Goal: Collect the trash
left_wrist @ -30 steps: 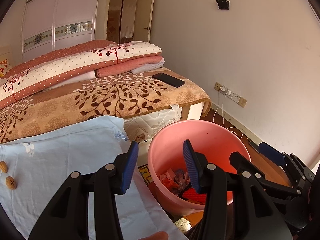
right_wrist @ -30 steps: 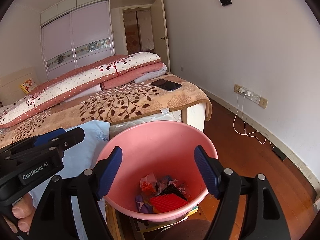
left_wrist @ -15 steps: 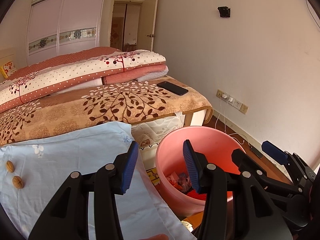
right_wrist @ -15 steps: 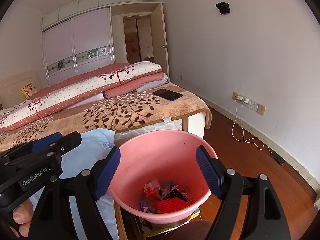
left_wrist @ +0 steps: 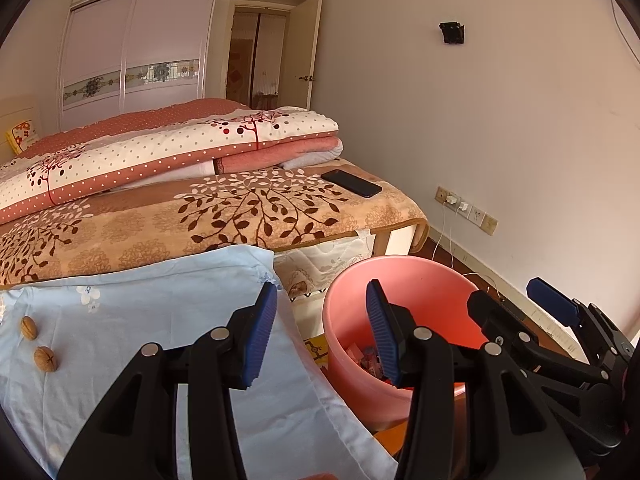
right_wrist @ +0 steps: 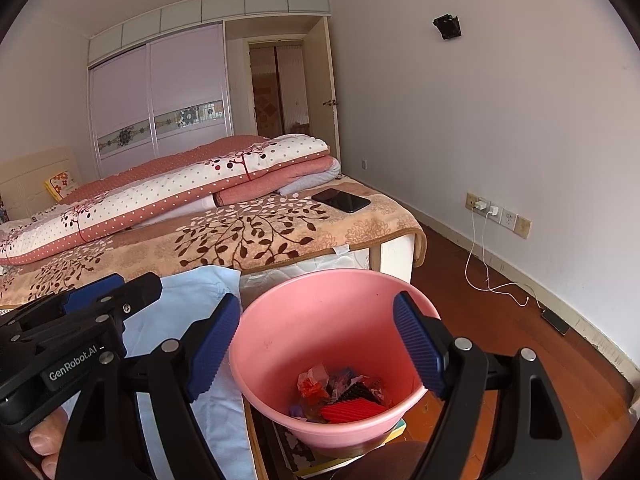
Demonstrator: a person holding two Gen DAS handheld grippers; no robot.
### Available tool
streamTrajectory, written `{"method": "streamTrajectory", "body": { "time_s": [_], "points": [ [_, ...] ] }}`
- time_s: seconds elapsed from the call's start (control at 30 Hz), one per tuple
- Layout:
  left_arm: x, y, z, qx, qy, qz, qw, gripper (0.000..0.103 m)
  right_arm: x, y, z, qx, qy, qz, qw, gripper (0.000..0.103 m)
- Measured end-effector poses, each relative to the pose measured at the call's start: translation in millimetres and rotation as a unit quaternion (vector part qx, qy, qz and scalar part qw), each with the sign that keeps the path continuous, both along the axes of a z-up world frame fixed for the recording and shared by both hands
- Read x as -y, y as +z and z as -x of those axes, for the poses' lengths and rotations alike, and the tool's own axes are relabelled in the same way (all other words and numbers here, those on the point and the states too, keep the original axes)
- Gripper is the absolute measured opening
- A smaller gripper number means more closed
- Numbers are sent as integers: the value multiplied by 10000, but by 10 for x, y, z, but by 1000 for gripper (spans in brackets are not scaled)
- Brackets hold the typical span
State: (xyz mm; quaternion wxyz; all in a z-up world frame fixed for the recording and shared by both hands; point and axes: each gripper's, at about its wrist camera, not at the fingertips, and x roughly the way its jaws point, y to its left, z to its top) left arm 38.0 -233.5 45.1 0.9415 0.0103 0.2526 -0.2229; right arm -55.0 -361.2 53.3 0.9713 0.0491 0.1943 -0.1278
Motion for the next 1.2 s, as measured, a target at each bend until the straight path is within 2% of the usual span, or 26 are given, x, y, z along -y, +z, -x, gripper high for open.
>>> {"method": "streamTrajectory", "body": {
  "time_s": [1.2],
  "points": [
    [-146,-28,80,-15,20,73,10000,47,-134,-6,42,-36,-27,27,10000,78]
  ]
}}
